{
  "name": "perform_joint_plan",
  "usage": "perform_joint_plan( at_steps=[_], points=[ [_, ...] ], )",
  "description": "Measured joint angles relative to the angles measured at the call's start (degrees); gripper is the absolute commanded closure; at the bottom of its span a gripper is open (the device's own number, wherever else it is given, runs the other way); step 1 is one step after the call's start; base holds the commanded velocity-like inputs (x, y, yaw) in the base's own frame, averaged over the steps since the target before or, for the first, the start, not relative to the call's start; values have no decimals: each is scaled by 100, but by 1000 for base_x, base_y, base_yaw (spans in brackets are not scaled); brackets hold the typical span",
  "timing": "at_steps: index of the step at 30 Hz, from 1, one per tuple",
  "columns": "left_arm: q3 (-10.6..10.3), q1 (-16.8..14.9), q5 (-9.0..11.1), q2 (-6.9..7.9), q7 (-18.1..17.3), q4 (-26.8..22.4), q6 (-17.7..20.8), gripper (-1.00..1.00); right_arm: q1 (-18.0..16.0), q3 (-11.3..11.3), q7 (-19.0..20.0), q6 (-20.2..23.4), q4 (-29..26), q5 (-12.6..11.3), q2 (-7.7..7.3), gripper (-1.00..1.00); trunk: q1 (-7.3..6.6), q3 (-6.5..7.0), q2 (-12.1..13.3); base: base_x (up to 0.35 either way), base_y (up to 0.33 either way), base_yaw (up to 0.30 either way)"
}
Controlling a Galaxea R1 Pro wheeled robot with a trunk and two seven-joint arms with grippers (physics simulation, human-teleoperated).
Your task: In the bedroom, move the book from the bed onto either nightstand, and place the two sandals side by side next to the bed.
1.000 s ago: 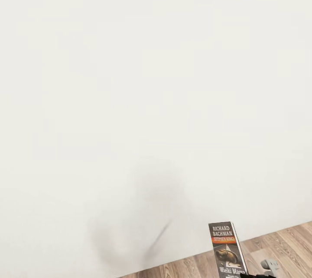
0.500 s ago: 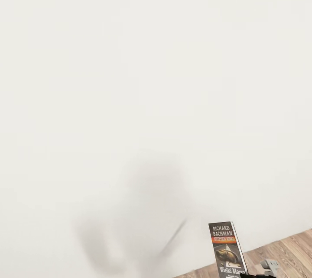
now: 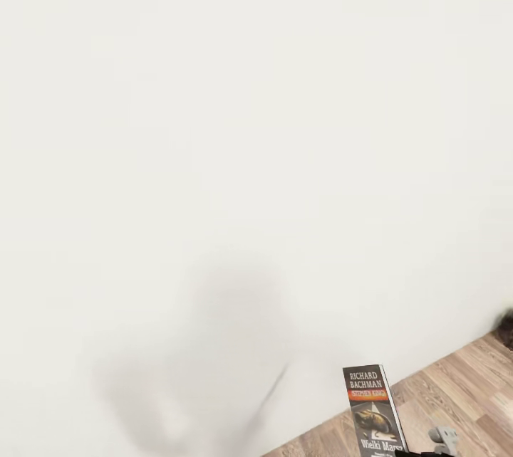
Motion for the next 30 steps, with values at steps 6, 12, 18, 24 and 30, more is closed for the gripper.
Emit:
perform_joint_plan(
  at_steps=[6, 12, 18, 24, 30],
  points=[
    [-1, 0, 0, 0, 0, 1, 5, -100, 0, 9, 0, 0, 0, 3, -1, 100, -1, 0, 0, 57, 0, -275],
    [0, 0, -1, 0, -1, -2, -1, -100, 0, -5, 0, 0, -1, 0, -3, 100, -1, 0, -1, 209, 0, -279],
    [0, 0, 0, 0, 0, 0, 0, -100, 0, 3, 0, 0, -3, 1, 1, 100, 0, 0, 0, 20, 0, -282],
    [0, 0, 0, 0, 0, 0, 2, -100, 0, 7, 2, 0, 1, -5, -2, 100, 0, 0, 0, 1, 0, -283],
    [0, 0, 0, 0, 0, 2, 3, -100, 0, 10, 1, 0, -2, -4, -1, 100, 0, 0, 0, 0, 0, -283]
  ],
)
